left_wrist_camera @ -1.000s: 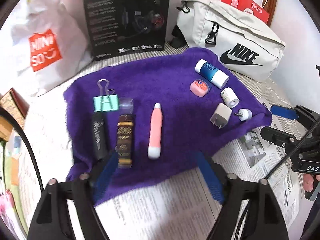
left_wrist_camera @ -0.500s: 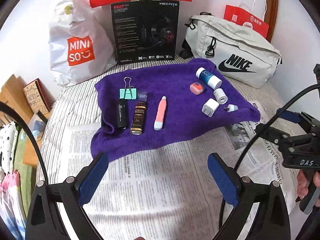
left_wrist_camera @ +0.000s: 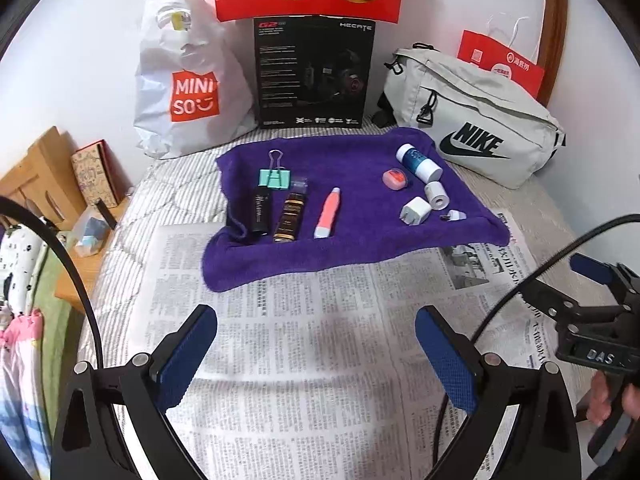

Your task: Organize rigid objects

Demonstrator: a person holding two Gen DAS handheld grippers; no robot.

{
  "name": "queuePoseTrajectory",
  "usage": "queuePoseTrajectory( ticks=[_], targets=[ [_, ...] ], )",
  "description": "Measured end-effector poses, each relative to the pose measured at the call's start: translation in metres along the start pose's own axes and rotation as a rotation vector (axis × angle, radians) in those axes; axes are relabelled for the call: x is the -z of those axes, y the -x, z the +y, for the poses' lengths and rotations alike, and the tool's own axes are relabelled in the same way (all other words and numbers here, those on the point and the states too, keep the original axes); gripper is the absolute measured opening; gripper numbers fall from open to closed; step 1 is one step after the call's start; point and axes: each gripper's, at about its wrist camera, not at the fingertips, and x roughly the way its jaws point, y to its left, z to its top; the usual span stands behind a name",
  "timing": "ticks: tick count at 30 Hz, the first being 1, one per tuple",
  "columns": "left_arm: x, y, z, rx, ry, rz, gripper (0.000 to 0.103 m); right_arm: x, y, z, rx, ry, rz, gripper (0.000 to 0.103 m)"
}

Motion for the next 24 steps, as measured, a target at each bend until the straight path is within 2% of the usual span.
queuePoseTrajectory(
  ticks=[13,24],
  targets=[
    [-0.001,0.01,0.007,-0.027,0.015,-0.029,0.1,0.005,0.015,-0.001,0.04,-0.018,0.01,0.103],
    [0.001,0.005,0.007,-0.051,0.0,-0.003,0.1,0.002,0.02,0.008,0.047,0.002,0.011,0.103]
  ],
)
